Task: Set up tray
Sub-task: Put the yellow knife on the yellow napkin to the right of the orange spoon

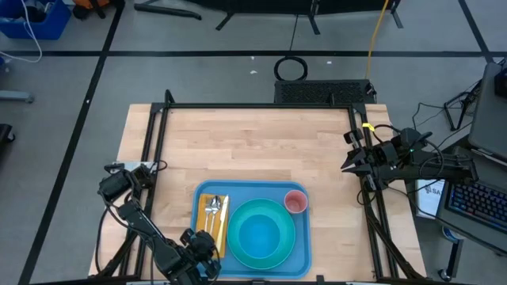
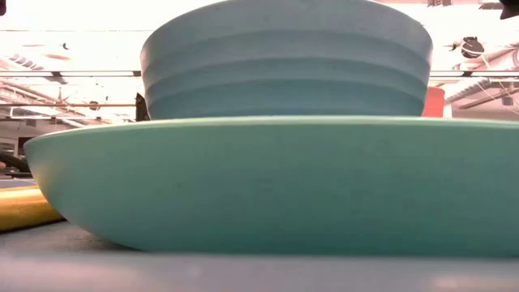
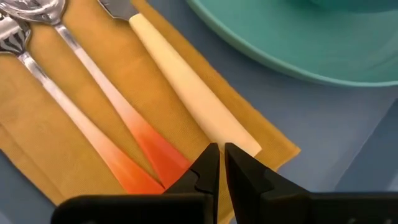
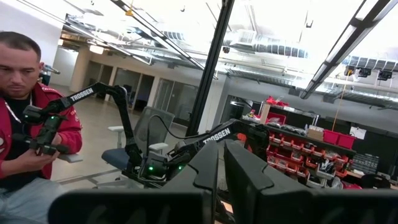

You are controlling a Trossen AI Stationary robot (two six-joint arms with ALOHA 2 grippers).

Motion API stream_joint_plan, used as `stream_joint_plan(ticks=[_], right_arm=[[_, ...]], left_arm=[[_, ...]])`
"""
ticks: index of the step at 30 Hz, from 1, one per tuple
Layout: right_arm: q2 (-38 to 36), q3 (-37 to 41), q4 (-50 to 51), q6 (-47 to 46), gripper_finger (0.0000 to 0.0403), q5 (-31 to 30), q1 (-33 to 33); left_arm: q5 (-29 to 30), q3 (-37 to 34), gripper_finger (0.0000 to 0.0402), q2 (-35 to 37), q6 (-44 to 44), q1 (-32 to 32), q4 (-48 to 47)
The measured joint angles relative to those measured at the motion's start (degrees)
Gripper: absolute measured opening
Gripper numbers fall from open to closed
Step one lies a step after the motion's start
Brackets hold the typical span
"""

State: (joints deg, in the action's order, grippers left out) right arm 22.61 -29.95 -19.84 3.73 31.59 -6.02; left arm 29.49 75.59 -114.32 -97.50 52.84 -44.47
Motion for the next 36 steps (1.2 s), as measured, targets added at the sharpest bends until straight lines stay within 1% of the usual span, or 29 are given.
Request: stream_joint_plan(ticks=[4, 8, 12, 26, 36], right_arm=[[0.01, 0.00, 0.00, 0.00, 0.0018, 0.00, 0.02], [0.01, 0.00, 0.00, 0.00, 0.0018, 0.00, 0.02], [0.02, 0.00, 0.02, 0.00, 0.0018, 0.00, 0.00], [0.00, 0.00, 0.00, -0.01, 0.0018, -0.01, 0.00], [0.01, 0.00, 0.01, 0.00, 0.0018, -0.01, 0.01]], left_arm=[[-0.04, -0.02, 0.0026, 0.00, -0.20, -0.04, 0.07], [-1.40, -0.04, 0.0026, 0.00, -3.11, 0.03, -0.59], [-1.40, -0.04, 0.0026, 0.00, -3.12, 0.01, -0.61], [0.13, -0.04, 0.0026, 0.00, -0.03, -0.11, 0.62], [-0.59, -0.04, 0.0026, 0.00, 0.18, 0.06, 1.36]])
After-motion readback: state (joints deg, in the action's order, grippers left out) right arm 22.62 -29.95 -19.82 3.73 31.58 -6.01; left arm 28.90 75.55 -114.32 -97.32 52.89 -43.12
